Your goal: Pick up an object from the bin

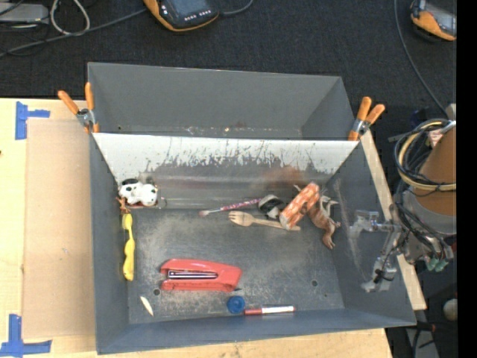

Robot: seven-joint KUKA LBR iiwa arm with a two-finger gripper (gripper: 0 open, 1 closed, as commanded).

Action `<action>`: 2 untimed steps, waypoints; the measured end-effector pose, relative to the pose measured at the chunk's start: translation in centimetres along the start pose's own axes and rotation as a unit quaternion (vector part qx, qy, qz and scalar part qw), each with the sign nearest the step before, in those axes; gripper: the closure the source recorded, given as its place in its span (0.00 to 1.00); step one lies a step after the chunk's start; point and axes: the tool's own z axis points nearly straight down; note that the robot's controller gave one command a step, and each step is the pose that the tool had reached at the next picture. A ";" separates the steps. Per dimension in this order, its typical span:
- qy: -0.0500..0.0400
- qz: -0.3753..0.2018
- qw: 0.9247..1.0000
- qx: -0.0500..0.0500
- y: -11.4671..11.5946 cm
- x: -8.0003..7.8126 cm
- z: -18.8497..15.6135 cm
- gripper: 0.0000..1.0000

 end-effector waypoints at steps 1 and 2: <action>-0.004 -0.003 1.000 0.001 0.1 -0.2 -0.4 0.00; -0.003 -0.027 1.000 0.001 5.4 -2.0 -2.4 0.00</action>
Offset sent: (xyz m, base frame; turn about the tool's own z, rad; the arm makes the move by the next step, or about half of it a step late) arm 0.0236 0.0628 0.0275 -0.0647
